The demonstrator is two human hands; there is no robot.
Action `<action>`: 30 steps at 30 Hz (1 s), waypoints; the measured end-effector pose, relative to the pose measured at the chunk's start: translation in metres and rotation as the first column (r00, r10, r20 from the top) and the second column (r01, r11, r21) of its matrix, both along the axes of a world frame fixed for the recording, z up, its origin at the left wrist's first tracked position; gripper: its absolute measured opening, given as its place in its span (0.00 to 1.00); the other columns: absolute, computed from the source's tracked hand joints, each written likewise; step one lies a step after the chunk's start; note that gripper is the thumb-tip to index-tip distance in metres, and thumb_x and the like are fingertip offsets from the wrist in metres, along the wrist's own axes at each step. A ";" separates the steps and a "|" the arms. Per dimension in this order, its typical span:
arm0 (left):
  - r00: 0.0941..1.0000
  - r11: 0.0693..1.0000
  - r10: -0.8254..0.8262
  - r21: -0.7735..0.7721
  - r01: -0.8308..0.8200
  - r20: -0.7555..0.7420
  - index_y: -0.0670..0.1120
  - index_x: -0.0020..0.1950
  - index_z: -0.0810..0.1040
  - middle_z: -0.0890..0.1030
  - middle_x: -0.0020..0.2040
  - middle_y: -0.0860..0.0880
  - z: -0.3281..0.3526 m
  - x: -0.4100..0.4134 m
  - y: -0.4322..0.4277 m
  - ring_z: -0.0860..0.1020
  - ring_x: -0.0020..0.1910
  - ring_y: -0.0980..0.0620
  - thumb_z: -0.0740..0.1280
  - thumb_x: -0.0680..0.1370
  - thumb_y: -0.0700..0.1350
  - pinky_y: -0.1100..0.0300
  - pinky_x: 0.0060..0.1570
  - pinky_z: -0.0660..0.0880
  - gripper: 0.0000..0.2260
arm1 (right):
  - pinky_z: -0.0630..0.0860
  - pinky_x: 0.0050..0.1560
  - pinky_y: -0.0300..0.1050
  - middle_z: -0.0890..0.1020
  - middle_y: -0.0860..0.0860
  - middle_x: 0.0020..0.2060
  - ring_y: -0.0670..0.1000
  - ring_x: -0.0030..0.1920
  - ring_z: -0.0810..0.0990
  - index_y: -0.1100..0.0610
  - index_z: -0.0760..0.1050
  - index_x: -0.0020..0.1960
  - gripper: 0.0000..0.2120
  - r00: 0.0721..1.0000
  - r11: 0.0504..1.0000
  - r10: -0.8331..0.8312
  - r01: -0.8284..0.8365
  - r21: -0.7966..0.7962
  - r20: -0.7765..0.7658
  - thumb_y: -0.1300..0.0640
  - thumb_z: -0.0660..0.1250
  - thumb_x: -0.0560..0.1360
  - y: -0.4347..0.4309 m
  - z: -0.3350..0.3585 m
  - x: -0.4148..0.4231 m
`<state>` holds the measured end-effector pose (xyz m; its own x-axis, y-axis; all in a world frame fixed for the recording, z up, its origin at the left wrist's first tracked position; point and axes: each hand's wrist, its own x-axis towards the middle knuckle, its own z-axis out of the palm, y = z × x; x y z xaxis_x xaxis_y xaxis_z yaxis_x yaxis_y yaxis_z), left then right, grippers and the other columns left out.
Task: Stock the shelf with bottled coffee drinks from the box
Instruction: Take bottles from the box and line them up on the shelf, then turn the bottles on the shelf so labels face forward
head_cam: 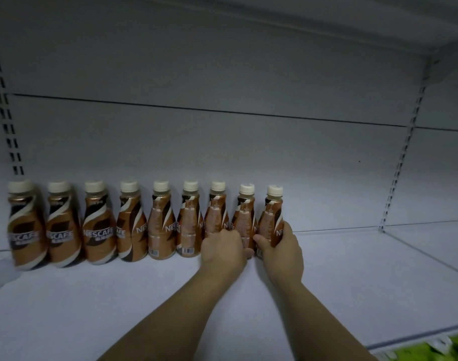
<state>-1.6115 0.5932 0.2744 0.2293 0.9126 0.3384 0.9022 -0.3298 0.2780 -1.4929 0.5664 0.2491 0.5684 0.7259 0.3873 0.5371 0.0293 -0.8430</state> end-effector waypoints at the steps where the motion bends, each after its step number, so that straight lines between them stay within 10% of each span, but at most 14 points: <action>1: 1.000 1.000 -0.002 0.009 0.002 0.022 0.50 0.40 0.76 0.82 0.42 0.49 -0.005 0.001 0.004 0.79 0.40 0.49 0.66 0.73 0.62 0.58 0.36 0.70 0.16 | 0.73 0.46 0.46 0.81 0.46 0.49 0.51 0.50 0.80 0.47 0.71 0.57 0.19 1.000 1.000 0.009 -0.009 -0.010 0.016 0.47 0.73 0.70 0.004 0.000 0.002; 10: 0.992 0.995 -0.025 0.100 0.012 0.122 0.50 0.46 0.80 0.82 0.42 0.51 -0.025 0.003 0.023 0.80 0.43 0.49 0.65 0.74 0.60 0.59 0.38 0.71 0.14 | 0.73 0.63 0.54 0.78 0.51 0.63 0.54 0.62 0.78 0.52 0.53 0.77 0.40 0.983 0.978 0.178 -0.180 -0.106 -0.036 0.54 0.72 0.73 0.026 -0.004 0.023; 17: 0.990 0.998 -0.004 0.069 -0.006 0.142 0.51 0.41 0.78 0.80 0.38 0.53 -0.025 0.004 0.029 0.78 0.39 0.51 0.66 0.74 0.60 0.58 0.38 0.73 0.13 | 0.75 0.61 0.55 0.80 0.52 0.60 0.55 0.59 0.78 0.52 0.57 0.75 0.35 0.984 0.971 0.178 -0.172 -0.166 0.021 0.64 0.68 0.72 0.035 -0.011 0.029; 23: 0.979 0.998 -0.051 0.048 0.042 0.197 0.49 0.40 0.80 0.82 0.39 0.50 -0.020 -0.011 0.008 0.80 0.41 0.47 0.66 0.75 0.54 0.54 0.39 0.77 0.10 | 0.67 0.68 0.59 0.66 0.56 0.73 0.61 0.69 0.70 0.53 0.37 0.78 0.51 0.990 0.984 0.102 -0.086 -0.156 0.097 0.46 0.71 0.71 0.019 0.004 0.012; 30: 0.960 0.989 -0.038 0.147 -0.004 0.277 0.50 0.42 0.79 0.82 0.41 0.52 0.021 -0.075 -0.041 0.79 0.42 0.48 0.66 0.72 0.56 0.57 0.39 0.74 0.10 | 0.61 0.72 0.59 0.58 0.56 0.76 0.58 0.75 0.59 0.53 0.48 0.78 0.45 0.963 0.996 -0.006 -0.018 0.086 0.269 0.46 0.72 0.71 -0.039 0.025 -0.009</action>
<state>-1.6862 0.5526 0.2952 0.1223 0.8459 0.5192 0.7897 -0.3998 0.4653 -1.5021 0.5276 0.2744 0.4303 0.6857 0.5870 0.7431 0.1001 -0.6617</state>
